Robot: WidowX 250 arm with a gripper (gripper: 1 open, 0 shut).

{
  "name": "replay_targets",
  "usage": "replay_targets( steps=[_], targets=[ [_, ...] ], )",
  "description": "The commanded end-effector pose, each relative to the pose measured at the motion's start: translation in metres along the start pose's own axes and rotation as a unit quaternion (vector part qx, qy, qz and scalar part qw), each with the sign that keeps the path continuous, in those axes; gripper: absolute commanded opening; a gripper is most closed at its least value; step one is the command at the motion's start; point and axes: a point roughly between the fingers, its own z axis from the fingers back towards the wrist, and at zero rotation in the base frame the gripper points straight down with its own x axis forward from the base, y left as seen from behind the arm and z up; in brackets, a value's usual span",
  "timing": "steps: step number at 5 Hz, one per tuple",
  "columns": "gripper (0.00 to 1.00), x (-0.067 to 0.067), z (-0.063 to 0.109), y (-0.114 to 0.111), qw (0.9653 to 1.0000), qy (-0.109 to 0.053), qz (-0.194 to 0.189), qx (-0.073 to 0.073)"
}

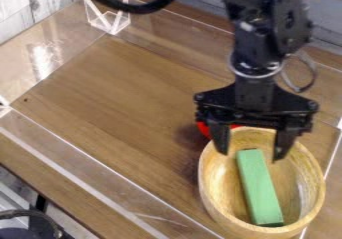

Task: Remove the green block from the brown bowl and put it on the table

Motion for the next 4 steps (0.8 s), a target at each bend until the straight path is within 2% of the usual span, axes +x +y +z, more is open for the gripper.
replay_targets(
  steps=[1, 2, 3, 4],
  targets=[
    [1.0, -0.002, -0.015, -0.006, 0.9999, -0.005, 0.0, -0.01],
    [1.0, -0.01, -0.039, -0.012, 0.9999, 0.0, 0.0, -0.014],
    [1.0, -0.013, -0.058, -0.015, 0.9998, 0.002, 0.017, -0.013],
    [0.0, -0.011, -0.06, -0.017, 0.9995, -0.002, 0.03, -0.008]
  ],
)
